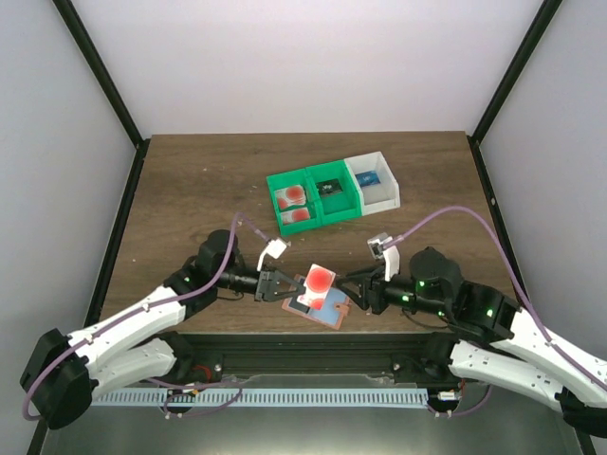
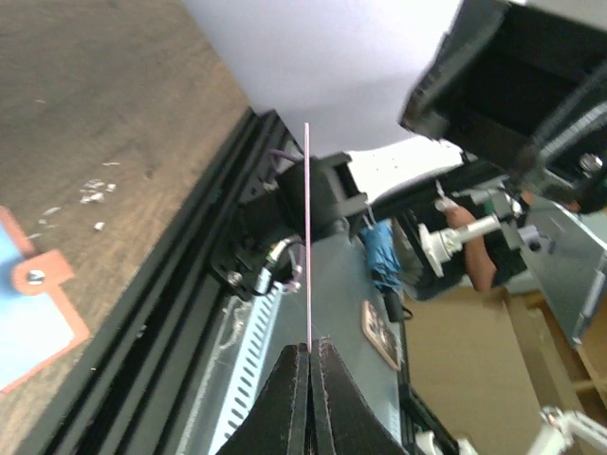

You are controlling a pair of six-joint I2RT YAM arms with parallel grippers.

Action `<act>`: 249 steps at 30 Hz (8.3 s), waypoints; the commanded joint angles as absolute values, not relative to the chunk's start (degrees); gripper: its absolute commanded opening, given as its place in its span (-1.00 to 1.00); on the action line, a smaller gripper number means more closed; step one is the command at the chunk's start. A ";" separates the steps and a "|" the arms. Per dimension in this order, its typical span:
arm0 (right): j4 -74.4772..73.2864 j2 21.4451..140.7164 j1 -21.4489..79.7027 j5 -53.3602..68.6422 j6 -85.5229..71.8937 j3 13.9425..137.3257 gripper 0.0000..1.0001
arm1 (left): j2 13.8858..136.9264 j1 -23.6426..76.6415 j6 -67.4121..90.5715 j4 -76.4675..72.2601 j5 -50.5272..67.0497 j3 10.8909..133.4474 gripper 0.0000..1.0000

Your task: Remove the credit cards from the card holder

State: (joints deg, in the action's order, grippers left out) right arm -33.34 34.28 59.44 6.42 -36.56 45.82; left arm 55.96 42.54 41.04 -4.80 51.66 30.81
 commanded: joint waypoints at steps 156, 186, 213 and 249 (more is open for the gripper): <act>-1.73 126.30 33.82 3.35 -42.54 92.05 -0.80 | 35.78 41.98 20.87 20.39 5.72 35.60 1.00; -10.55 121.94 33.76 -3.05 -36.95 98.36 -0.21 | 37.63 41.97 21.26 20.87 4.75 35.74 1.00; -14.77 71.02 38.72 10.17 -46.46 46.57 0.03 | 54.11 41.98 35.39 4.64 20.31 26.34 0.53; -15.80 67.66 57.98 -1.61 -52.09 26.83 0.18 | 72.70 42.59 45.58 -20.31 29.04 12.46 0.26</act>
State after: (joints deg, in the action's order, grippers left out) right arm -16.36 67.29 58.00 2.79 -55.68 27.62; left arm 73.36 42.15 43.64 -17.58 28.40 13.96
